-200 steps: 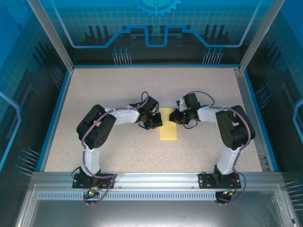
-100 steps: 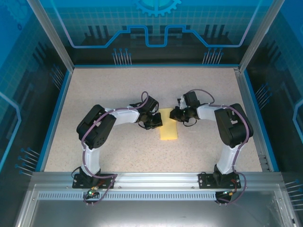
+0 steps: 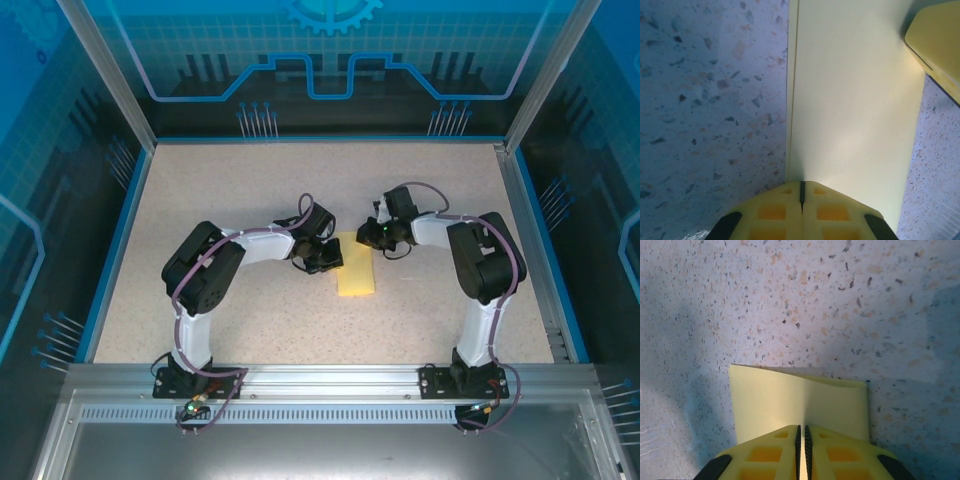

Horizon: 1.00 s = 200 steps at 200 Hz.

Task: Fold a paper plane with a square sheet of paper (pick it up from the middle)
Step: Fold the square sheet of paper in half at the center of the table.

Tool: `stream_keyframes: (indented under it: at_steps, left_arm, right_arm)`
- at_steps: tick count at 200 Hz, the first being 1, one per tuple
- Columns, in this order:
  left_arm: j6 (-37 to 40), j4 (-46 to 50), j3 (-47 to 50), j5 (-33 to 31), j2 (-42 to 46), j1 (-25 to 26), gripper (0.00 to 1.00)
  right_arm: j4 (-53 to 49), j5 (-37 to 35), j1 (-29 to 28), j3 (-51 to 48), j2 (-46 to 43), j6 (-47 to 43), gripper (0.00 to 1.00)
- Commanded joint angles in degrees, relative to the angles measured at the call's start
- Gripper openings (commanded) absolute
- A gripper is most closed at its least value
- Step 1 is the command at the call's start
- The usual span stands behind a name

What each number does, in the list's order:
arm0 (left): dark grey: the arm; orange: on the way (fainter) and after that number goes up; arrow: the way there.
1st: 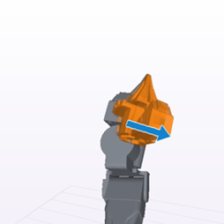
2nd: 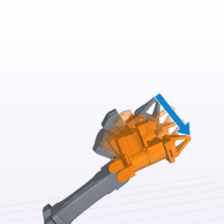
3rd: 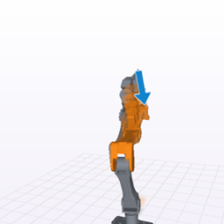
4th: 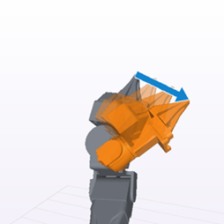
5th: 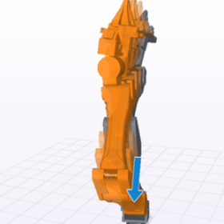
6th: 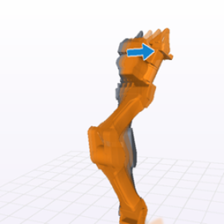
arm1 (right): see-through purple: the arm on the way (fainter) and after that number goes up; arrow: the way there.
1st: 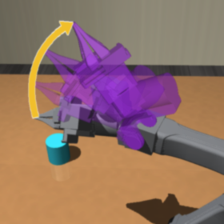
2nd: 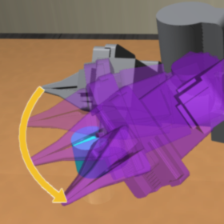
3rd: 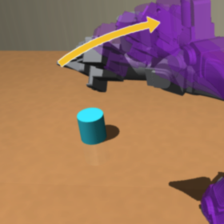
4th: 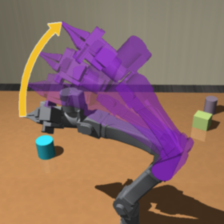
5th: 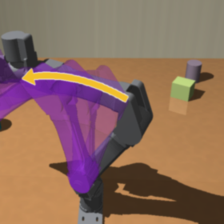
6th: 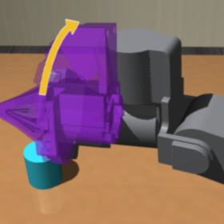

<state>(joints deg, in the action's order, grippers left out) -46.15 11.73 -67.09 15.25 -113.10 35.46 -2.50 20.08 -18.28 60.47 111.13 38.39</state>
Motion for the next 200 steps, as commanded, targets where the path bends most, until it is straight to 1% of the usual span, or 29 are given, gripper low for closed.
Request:
stream_keyframes:
  at_steps: [1, 35, 66, 90, 121, 150, 176, 200]
  left_arm:
    - [1.6, 8.2, 2.7, -3.4, -3.6, 1.2, 0.0]
    - [1.6, 8.2, 2.8, -3.5, -3.4, 1.1, 0.0]
    - [1.8, 8.2, 2.8, -3.5, -3.3, 1.2, 0.0]
    - [1.9, 8.2, 2.8, -3.5, -3.3, 1.1, 0.0]
    - [1.9, 8.3, 2.8, -3.6, -3.2, 1.1, 0.0]
    - [1.9, 8.4, 3.2, -3.8, -2.4, 1.2, 0.0]
    - [1.9, 8.3, 3.3, -3.9, -2.2, 1.2, 0.0]
    - [1.9, 8.2, 3.3, -3.8, -2.3, 1.2, 0.0]
  right_arm:
    - [-0.7, -1.7, 0.8, 1.4, 1.7, 1.0, 0.14]
    - [-0.1, 0.8, 0.6, 2.6, -0.6, 1.6, 0.14]
    - [-1.6, -1.1, 0.8, 3.7, 0.3, 0.9, 0.14]
    - [-1.5, -2.4, 0.9, 3.9, 2.6, 1.6, 0.14]
    - [-1.2, -4.2, 1.2, 3.9, 3.3, 3.0, 0.14]
    - [-0.2, -1.5, 1.6, 3.7, 1.7, 5.3, 0.14]
    - [0.3, -0.5, 1.6, 4.0, 0.2, 5.5, 0.14]
    - [0.2, -0.5, 1.7, 4.9, 1.1, 5.3, 0.15]
